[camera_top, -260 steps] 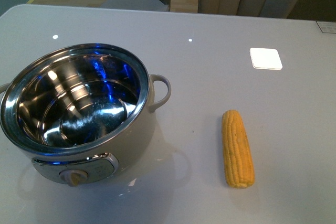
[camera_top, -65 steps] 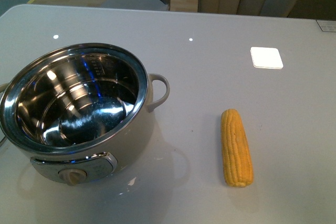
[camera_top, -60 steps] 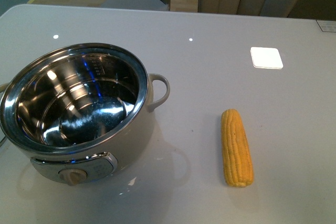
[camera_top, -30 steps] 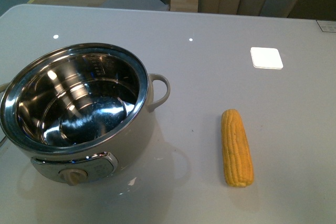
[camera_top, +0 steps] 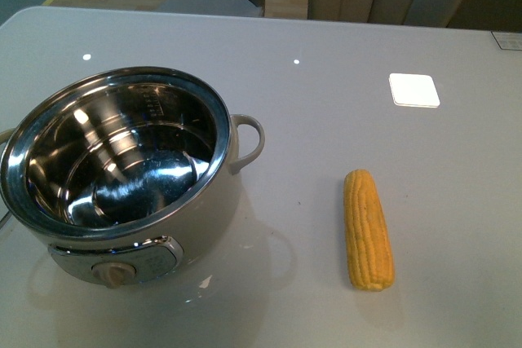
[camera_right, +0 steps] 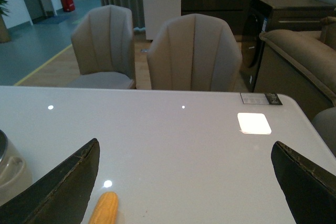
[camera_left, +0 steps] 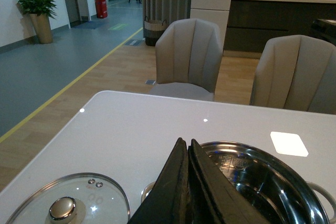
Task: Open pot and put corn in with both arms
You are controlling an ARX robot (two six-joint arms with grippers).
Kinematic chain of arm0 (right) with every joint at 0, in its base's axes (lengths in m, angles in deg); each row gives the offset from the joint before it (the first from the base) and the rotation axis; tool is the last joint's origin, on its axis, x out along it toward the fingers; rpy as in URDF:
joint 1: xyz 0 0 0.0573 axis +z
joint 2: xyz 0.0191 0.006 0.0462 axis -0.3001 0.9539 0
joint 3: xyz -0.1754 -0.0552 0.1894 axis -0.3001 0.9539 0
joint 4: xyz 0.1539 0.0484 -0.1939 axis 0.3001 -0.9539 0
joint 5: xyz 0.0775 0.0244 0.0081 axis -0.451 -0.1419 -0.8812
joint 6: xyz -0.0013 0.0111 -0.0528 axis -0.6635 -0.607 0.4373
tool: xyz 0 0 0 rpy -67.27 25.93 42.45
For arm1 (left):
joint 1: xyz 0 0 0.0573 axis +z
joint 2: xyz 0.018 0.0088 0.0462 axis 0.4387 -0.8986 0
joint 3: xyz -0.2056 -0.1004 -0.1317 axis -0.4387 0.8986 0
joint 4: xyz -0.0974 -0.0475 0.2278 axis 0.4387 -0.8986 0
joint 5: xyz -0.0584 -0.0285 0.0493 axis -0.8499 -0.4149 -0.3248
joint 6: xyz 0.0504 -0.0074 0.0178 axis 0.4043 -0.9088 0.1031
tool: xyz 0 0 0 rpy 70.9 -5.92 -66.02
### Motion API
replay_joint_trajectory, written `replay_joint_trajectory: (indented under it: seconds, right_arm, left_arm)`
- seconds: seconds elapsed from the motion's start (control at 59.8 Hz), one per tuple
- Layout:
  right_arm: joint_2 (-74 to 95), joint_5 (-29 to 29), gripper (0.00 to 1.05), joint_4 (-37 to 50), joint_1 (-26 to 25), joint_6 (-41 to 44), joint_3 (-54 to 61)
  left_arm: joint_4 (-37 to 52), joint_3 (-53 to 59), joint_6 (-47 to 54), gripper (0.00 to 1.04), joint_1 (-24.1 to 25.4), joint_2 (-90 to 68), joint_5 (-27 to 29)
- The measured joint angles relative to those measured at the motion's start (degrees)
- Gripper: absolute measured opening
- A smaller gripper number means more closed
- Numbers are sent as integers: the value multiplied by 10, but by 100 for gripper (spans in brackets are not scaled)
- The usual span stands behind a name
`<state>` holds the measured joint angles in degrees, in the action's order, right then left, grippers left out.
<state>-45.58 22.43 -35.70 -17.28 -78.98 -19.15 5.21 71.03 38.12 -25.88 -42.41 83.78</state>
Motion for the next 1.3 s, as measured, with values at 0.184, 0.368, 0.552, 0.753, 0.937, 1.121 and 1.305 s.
replay_joint_trajectory:
  seconds: [0.184, 0.368, 0.552, 0.753, 0.937, 1.121, 1.305]
  right_arm:
    - [0, 0, 96, 0, 0, 0, 0]
    - [0, 0, 96, 0, 0, 0, 0]
    - [0, 0, 96, 0, 0, 0, 0]
    - [181, 155, 96, -183, 69, -136, -85]
    - [406, 234, 96, -63, 169, -243, -108]
    - [626, 237, 96, 64, 224, -272, -143]
    - [839, 206, 96, 175, 242, -271, -184]
  left_arm:
    - [-24, 0, 0, 3, 0, 24, 0]
    - [-122, 0, 0, 3, 0, 118, 0]
    - [-124, 0, 0, 10, 0, 121, 0]
    - [-125, 0, 0, 46, 0, 122, 0]
    - [-125, 0, 0, 75, 0, 122, 0]
    - [-125, 0, 0, 99, 0, 122, 0]
    - [-125, 0, 0, 98, 0, 122, 0]
